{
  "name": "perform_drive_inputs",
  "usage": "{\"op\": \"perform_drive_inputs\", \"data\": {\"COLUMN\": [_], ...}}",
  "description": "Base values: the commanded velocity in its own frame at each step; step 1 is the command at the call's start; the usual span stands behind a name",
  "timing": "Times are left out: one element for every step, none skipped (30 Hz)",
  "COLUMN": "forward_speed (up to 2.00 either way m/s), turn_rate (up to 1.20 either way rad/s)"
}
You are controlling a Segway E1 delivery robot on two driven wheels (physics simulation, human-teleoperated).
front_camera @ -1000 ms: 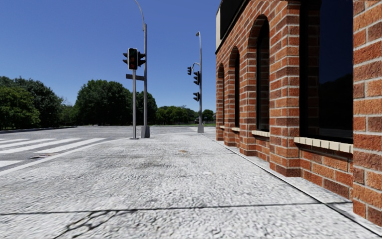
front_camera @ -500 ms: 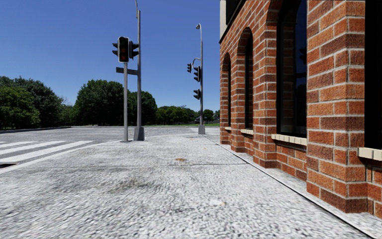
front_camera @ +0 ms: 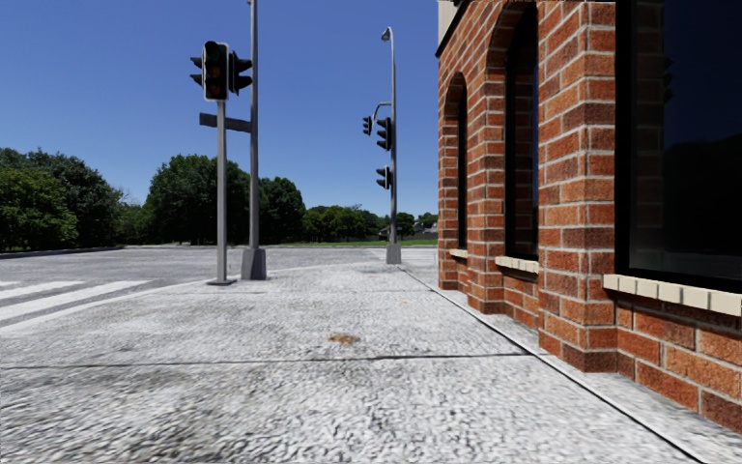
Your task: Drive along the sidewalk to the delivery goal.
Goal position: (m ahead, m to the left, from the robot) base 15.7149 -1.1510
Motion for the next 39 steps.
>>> {"op": "perform_drive_inputs", "data": {"forward_speed": [2.00, 2.00, 2.00, 2.00, 2.00, 2.00, 2.00, 2.00, 2.00, 2.00, 2.00, 2.00, 2.00, 2.00, 2.00, 2.00, 2.00, 2.00, 2.00, 2.00, 2.00, 2.00, 2.00, 2.00, 2.00, 2.00, 2.00, 2.00, 2.00, 2.00, 2.00, 2.00, 2.00, 2.00, 2.00, 2.00, 2.00, 2.00, 2.00], "turn_rate": [0.00, 0.00, 0.00, 0.00, 0.00, 0.00, 0.00, 0.00, 0.00, 0.00, 0.00, 0.00, 0.00, 0.00, 0.00, 0.00, 0.00, 0.00, 0.00, 0.00, 0.00, 0.00, 0.00, 0.00, 0.00, 0.00, 0.00, 0.00, 0.00, 0.00, 0.00, 0.00, 0.00, 0.00, 0.00, 0.00, 0.00, 0.00, 0.00]}}
